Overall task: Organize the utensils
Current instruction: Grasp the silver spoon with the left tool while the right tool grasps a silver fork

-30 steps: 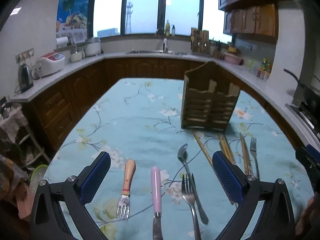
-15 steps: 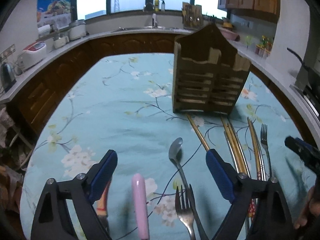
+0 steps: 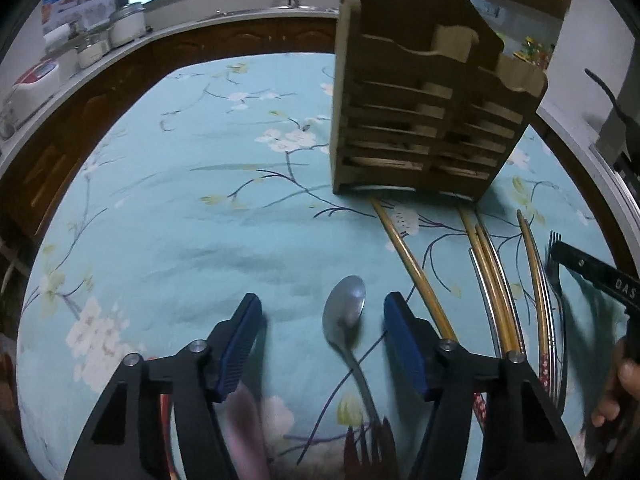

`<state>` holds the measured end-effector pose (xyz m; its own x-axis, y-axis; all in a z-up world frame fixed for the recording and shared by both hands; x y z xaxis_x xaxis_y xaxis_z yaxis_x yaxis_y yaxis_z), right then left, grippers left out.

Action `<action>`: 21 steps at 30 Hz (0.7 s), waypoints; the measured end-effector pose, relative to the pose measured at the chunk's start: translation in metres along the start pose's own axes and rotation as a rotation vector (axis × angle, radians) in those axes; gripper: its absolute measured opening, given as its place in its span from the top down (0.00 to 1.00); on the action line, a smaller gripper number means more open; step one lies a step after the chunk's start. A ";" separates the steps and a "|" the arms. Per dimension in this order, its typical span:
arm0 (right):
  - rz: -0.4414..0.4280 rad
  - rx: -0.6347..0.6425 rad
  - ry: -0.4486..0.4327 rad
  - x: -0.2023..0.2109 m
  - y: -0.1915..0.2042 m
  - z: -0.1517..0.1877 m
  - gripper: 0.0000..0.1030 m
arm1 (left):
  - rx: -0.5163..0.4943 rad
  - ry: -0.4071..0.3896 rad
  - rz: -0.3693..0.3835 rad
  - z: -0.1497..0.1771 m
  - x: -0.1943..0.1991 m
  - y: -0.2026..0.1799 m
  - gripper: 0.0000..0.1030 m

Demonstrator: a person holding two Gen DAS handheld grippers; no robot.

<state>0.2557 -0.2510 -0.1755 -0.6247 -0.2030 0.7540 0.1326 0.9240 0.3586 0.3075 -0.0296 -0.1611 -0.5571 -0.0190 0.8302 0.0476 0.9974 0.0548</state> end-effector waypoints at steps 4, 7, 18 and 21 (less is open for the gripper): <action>-0.003 -0.001 0.026 -0.011 -0.005 -0.004 0.57 | -0.015 0.029 0.011 -0.001 -0.014 -0.006 0.66; -0.002 0.002 0.034 -0.015 -0.006 -0.006 0.66 | -0.016 0.025 0.013 -0.003 -0.016 -0.005 0.71; -0.044 0.005 0.010 -0.007 0.004 -0.012 0.94 | 0.036 -0.004 0.050 -0.005 0.000 0.001 0.96; -0.047 0.022 -0.016 0.004 0.009 -0.016 0.97 | 0.046 -0.027 0.060 -0.007 0.012 0.003 0.96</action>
<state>0.2661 -0.2489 -0.1605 -0.6420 -0.2416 0.7276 0.0857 0.9205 0.3812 0.3066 -0.0269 -0.1473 -0.5767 0.0420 0.8159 0.0440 0.9988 -0.0203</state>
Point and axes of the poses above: each gripper's, at about its wrist camera, not at the fingertips, and x roughly against the way its jaws point, y to its left, z to its underside, the point moved 10 cm from there along -x, roughly the way its jaws point, and after that the axes turned 9 degrees about -z, right-handed, at the moved point
